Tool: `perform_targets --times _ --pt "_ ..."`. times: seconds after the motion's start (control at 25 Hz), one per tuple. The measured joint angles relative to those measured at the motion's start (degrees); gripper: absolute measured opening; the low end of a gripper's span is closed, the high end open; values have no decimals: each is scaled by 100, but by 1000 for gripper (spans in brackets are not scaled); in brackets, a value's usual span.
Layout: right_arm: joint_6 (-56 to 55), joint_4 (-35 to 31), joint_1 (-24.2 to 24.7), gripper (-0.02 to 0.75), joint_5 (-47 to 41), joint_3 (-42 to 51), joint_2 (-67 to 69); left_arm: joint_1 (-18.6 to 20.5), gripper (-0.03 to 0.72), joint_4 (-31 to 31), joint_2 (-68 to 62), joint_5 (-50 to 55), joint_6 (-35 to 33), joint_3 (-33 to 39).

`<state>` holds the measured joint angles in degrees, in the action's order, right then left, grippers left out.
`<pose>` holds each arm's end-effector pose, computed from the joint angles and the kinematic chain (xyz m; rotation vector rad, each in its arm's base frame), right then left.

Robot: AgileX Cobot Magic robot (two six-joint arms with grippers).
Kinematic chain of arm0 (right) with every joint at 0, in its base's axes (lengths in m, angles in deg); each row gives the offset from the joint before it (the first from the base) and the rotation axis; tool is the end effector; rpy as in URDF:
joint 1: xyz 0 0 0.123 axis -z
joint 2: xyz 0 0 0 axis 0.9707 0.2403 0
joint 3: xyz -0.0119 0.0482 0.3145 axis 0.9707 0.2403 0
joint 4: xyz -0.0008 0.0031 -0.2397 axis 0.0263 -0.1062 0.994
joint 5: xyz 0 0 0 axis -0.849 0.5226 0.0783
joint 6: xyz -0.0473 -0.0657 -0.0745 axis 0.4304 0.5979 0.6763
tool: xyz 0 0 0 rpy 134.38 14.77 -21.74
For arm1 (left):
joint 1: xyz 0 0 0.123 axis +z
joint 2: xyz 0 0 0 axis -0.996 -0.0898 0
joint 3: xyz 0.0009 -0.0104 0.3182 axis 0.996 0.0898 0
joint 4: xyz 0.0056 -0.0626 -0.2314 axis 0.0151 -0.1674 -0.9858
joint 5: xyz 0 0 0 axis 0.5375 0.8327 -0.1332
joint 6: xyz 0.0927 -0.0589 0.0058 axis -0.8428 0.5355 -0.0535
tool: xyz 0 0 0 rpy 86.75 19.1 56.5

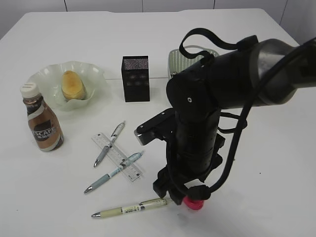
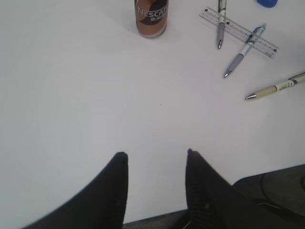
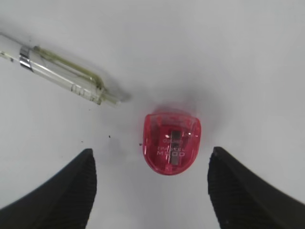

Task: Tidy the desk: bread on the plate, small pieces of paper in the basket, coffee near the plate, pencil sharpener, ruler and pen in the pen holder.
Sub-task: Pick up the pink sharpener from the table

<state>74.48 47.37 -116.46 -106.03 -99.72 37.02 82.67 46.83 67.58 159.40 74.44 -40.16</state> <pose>0.2799 0.2345 0.1813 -1.0586 2.9128 -0.0151 -0.0116 -0.0098 0.3072 0.1391 2.3459 -0.1071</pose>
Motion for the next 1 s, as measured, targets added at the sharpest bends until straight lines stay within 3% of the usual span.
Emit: perform_targets --times 1.0 --pt "-329 421 0 533 71 0 263 0 281 0 0 0 0 0"
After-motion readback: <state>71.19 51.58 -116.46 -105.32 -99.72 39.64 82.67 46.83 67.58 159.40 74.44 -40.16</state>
